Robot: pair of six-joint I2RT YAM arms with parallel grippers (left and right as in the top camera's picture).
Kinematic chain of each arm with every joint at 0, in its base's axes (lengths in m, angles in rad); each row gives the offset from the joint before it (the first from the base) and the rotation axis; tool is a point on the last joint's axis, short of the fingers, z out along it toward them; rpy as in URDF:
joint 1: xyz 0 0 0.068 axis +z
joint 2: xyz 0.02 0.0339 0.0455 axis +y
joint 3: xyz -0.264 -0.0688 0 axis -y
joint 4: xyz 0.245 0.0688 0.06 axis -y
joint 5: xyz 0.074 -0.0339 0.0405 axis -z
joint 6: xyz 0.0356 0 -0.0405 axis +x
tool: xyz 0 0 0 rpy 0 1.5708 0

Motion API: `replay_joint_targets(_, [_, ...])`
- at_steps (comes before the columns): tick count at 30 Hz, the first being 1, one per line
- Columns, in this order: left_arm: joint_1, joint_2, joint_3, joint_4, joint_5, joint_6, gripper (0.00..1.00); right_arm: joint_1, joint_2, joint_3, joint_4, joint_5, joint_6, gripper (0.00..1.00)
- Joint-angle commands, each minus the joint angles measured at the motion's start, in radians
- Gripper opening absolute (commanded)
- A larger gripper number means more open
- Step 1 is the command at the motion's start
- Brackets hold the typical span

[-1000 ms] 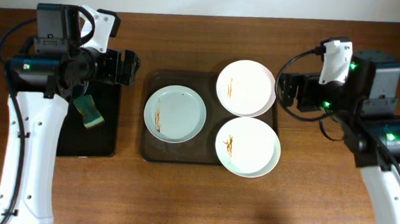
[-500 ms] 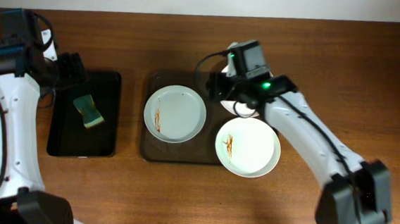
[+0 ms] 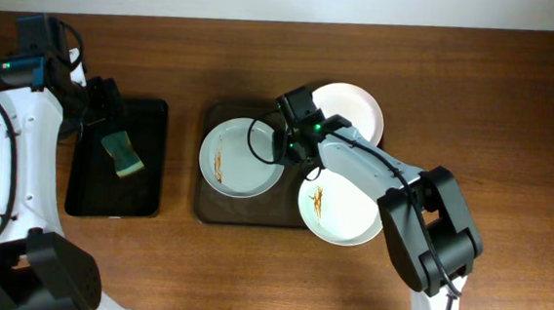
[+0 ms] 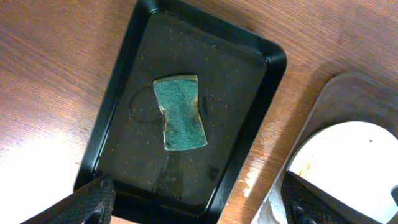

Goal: Clean dirty plates on tray and stack at the side

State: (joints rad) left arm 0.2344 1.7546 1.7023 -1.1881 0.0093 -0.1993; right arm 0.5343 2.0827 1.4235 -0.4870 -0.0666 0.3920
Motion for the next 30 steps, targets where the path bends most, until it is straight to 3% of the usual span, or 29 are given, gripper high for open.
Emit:
replay_joint_targets(1, [0.004,0.007,0.017,0.001,-0.027,-0.010,0.84,0.029,0.037,0.013,0.009,0.018,-0.021,0.19])
replay_joint_targets(6, [0.004,0.007,0.008,-0.011,-0.032,-0.012,0.83,0.035,0.050,0.013,0.012,-0.004,-0.017,0.09])
replay_joint_targets(10, [0.004,0.012,-0.064,-0.008,-0.097,-0.103,0.57,0.035,0.050,0.013,0.012,-0.008,-0.016,0.04])
replay_joint_targets(12, [0.005,0.014,-0.118,0.018,-0.143,-0.126,0.51,0.035,0.050,0.013,0.011,-0.008,-0.017,0.04])
replay_joint_targets(22, [0.035,0.032,-0.381,0.330,-0.154,-0.199,0.28,0.035,0.050,0.013,0.013,-0.008,-0.017,0.04])
replay_joint_targets(30, [0.035,0.142,-0.467,0.512,-0.072,-0.196,0.22,0.035,0.050,0.013,0.016,-0.007,-0.017,0.04])
